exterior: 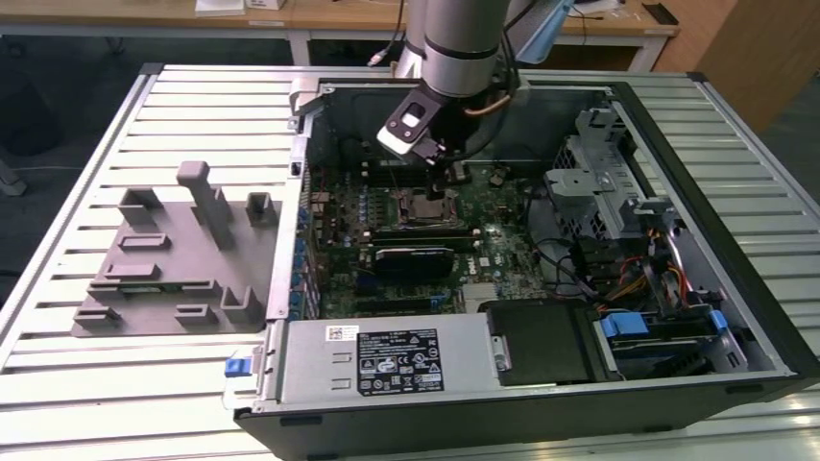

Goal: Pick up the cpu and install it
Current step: 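Close the cpu cover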

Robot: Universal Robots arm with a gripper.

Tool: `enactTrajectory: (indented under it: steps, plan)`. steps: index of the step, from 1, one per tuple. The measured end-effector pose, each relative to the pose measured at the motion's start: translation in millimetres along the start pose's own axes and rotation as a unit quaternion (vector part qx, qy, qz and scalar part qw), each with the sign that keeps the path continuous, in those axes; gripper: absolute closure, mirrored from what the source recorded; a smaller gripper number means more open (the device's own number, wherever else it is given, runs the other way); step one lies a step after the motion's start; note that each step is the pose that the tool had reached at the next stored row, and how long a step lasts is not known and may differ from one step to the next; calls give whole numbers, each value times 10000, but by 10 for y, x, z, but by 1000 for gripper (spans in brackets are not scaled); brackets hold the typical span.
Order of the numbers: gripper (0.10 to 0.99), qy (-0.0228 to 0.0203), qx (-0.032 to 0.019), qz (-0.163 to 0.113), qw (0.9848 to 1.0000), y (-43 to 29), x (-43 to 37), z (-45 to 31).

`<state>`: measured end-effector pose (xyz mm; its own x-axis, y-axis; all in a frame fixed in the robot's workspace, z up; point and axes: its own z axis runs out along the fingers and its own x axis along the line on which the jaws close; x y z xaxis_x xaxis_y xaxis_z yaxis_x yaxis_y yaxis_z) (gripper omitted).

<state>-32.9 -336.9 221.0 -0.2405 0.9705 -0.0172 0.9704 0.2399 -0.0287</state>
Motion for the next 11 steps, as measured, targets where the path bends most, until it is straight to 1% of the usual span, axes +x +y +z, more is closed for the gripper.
enactTrajectory:
  steps: [3,6,9,11]
  plan:
    - [980,-8,-4,-270,9996,0,0,0]
    - [980,-16,-9,-539,9985,0,0,0]
    - [980,-23,-14,-816,9967,0,0,1]
    - [980,-29,-17,-996,9950,0,0,1]
